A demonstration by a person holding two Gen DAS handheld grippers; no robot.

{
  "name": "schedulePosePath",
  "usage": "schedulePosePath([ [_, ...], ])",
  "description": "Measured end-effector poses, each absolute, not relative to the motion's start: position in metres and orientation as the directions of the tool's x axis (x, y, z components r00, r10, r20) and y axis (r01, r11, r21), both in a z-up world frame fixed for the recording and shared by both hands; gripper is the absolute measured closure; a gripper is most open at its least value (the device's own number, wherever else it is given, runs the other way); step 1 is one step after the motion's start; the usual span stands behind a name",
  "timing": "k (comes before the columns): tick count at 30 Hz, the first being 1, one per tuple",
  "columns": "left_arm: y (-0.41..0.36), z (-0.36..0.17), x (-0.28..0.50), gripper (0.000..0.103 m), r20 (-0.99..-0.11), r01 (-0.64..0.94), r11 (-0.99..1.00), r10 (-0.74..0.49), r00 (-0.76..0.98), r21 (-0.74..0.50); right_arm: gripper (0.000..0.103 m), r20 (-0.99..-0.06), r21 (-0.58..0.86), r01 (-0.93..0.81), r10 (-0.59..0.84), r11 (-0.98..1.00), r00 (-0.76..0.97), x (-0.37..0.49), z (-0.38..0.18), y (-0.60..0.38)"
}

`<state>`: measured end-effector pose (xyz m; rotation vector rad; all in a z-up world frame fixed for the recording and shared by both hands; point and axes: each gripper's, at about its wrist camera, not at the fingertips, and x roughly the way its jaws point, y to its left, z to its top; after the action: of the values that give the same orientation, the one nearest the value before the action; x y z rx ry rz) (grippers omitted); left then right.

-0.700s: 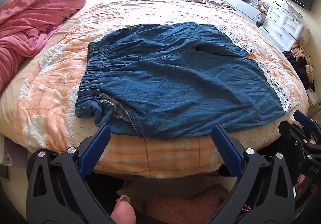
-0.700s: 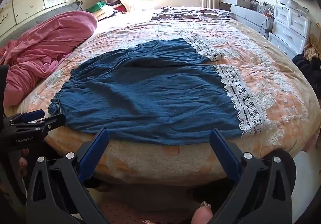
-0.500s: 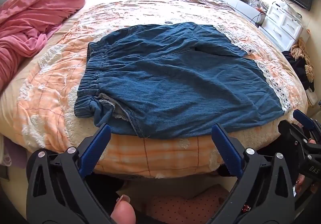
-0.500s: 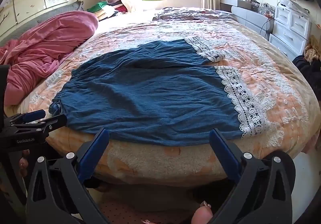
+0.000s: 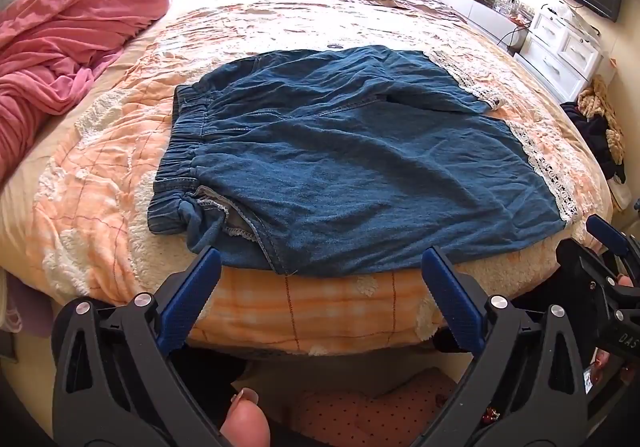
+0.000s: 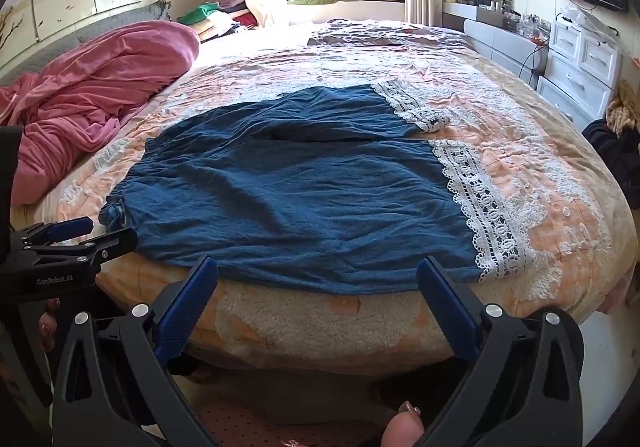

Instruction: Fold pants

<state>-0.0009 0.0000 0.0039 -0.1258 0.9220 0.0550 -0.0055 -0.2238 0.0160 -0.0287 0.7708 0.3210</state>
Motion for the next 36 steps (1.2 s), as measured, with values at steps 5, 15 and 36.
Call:
schedulePosePath([
  [5,0.0007,0.0041,-0.0003,0.009,-0.797,-0.101,0.991,-0.007,0.604,-0.085,0.004,-0.69,0.093,-0.294,0.275,0.951,0.669,-0.0056,0.0162,-0.2247],
  [15,0.0003,0.0041,-0.0006,0.009,-0.796,-0.1,0.991,-0.005,0.606,-0.083,0.004,-0.691,0.087,-0.294,0.27,0.952,0.67,-0.0061,0.0155,-0.2241],
  [36,-0.0019,0.0062,-0.0037,0.009,-0.788,-0.094,0.991,-0.013,0.615,-0.09,0.004,-0.69,0.077,-0.29,0.261,0.954,0.675,-0.0065,0.0179,-0.2221],
])
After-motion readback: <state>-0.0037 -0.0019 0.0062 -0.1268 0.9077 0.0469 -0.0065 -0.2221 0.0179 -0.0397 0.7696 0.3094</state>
